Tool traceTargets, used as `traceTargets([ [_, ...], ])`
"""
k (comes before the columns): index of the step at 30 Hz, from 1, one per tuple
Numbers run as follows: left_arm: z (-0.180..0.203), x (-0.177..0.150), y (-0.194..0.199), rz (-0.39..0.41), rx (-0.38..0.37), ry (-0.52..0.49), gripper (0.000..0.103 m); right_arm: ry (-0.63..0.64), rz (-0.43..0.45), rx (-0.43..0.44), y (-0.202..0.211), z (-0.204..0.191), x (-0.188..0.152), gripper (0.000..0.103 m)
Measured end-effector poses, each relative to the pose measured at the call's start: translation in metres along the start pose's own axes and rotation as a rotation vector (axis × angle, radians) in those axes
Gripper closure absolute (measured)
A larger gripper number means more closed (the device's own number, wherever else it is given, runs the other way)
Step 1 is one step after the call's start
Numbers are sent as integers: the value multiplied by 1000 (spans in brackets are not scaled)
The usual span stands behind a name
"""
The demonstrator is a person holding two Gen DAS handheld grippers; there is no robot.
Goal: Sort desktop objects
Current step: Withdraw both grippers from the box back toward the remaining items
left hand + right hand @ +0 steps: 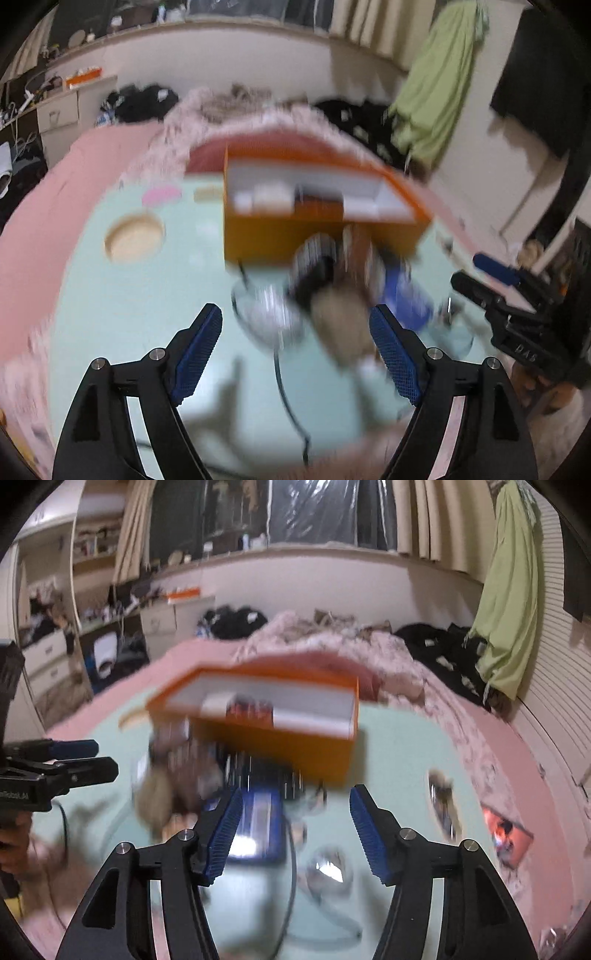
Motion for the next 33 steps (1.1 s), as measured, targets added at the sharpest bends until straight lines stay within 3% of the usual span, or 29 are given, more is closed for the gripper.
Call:
traceTargets([
  [4,5,-36,-4,-71,7,-11,21,-9,-91,-3,5,-1,-38,42],
  [6,6,-44,-10,-77,34,-54,20,-26,-153,-21,-3,3,-55,33],
  [10,19,-55,-27,-121,109,-199,0,-55,-155,-26,-13,10,-66,20],
  [15,24,-57,-33,-122,81,-209,0,-65,-167,-23,-21,14,-73,0],
  [31,31,-56,-30,-121,84,-210,0,-65,-152,-26,-17,17,-70,0],
  [33,32,-56,-30,-119,81,-208,0,-79,-135,-32,-14,19,-68,10],
])
Point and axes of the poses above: each gripper's, at about its wrist camera, not at the fingertips, and y roughly against the way its jaws point, z to its right, x to its top, the point moved 6 cm from there along -y, roughly the way its jaws point, and after that the axes turned 15 degrees about z, right-handed, at the moved point
